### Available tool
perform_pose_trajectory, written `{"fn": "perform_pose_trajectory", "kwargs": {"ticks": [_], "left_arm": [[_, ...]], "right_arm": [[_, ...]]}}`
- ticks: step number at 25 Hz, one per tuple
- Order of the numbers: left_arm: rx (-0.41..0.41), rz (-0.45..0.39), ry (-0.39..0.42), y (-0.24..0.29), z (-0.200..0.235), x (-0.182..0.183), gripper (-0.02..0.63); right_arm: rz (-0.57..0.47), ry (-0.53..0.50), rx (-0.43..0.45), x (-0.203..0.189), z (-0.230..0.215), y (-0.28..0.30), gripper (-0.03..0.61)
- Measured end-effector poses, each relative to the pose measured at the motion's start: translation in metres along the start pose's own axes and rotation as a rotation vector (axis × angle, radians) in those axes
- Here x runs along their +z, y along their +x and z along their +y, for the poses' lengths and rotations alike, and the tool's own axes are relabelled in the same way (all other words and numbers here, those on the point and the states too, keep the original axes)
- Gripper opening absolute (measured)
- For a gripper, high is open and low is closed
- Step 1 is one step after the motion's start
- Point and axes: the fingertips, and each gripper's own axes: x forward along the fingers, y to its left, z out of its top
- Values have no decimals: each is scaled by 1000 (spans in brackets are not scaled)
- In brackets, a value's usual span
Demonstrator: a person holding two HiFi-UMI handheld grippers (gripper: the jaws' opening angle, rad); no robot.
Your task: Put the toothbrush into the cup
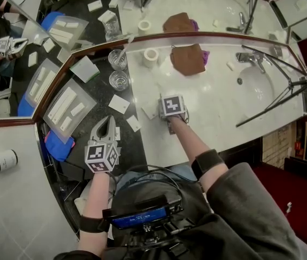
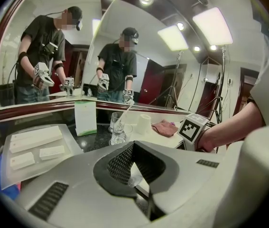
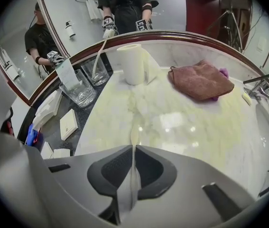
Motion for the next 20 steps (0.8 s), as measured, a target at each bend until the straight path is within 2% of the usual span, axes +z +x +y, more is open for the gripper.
{"fn": "perform_pose_trajectory", "kwargs": {"ticks": [5, 13, 16, 20], "left_arm": [[4, 4, -1, -1, 0, -3, 3], [4, 2, 6, -5, -11, -5, 3], [6, -4, 7, -8, -16, -4, 3], [1, -12, 14, -11, -26, 0, 2]], "right_arm": [[-2, 11, 9, -3, -1, -2, 38], [-49, -28, -54, -1, -24, -19, 38], [-92, -39, -44, 5, -26, -29, 38], [-76, -15, -21, 0, -26, -48, 38]]}}
